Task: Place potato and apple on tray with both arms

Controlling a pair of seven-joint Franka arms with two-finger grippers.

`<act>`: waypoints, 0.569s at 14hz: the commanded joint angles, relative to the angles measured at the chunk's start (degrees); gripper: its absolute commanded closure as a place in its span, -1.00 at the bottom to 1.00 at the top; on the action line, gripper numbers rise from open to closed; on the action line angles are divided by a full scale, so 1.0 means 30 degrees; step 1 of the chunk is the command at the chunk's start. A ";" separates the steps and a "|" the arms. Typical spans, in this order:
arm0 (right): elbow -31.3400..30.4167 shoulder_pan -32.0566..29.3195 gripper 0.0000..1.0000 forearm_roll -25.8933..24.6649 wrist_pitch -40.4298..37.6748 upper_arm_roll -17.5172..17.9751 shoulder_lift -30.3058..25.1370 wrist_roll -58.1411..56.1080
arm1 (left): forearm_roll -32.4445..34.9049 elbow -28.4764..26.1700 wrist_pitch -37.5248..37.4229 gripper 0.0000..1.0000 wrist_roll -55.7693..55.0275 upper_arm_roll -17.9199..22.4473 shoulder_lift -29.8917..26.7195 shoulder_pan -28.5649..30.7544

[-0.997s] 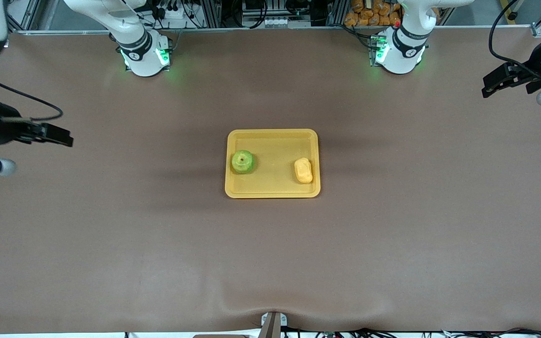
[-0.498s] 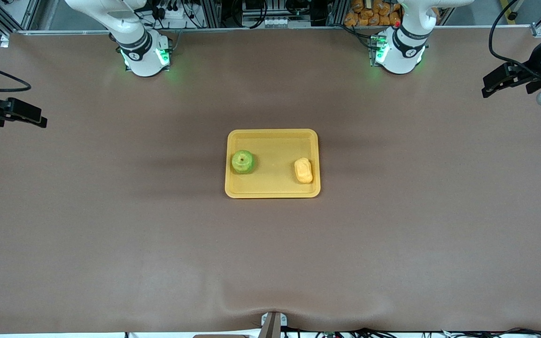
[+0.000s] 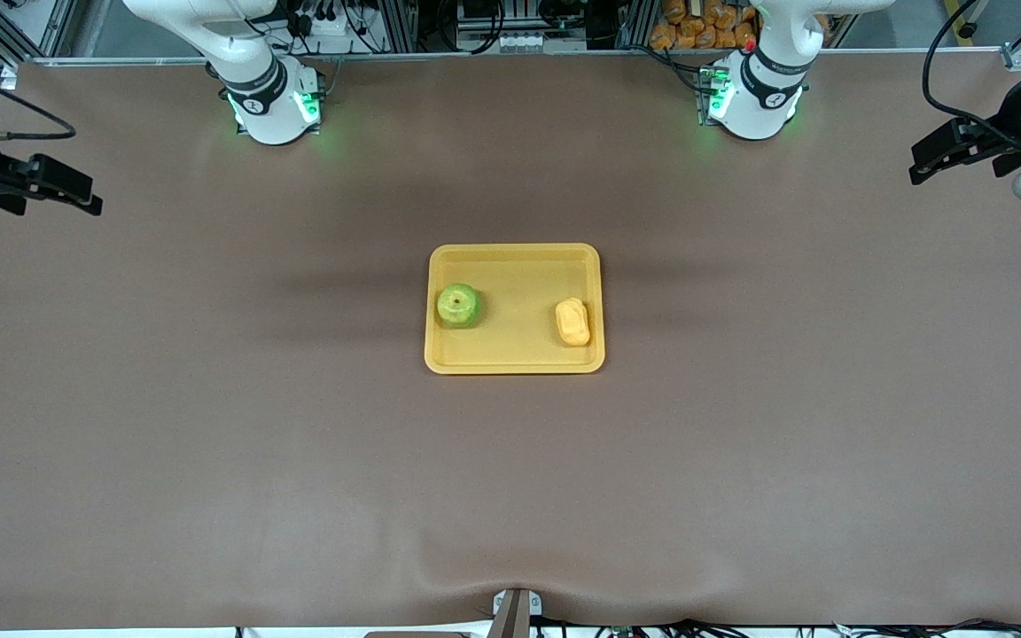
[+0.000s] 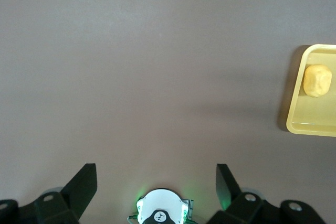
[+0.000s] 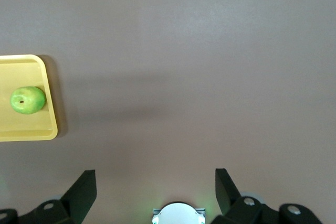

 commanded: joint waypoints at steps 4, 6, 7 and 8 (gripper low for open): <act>-0.1428 -0.0306 -1.00 -0.1121 0.0860 0.0173 -0.1099 -0.1168 | 0.0075 -0.0119 -0.0139 -1.00 0.0284 -0.0051 -0.0338 0.0094; -0.1398 -0.0307 -1.00 -0.1034 0.0859 0.0173 -0.1099 -0.1139 | 0.0075 -0.0060 -0.0139 -1.00 0.0285 -0.0022 -0.0279 0.0123; -0.1340 -0.0307 -1.00 -0.0917 0.0888 0.0173 -0.1099 -0.1139 | 0.0075 -0.0030 -0.0110 -1.00 0.0314 -0.0021 -0.0250 0.0123; -0.1252 -0.0307 -1.00 -0.0887 0.0860 0.0173 -0.1070 -0.1139 | 0.0046 -0.0001 -0.0022 -1.00 0.0315 -0.0021 -0.0221 0.0123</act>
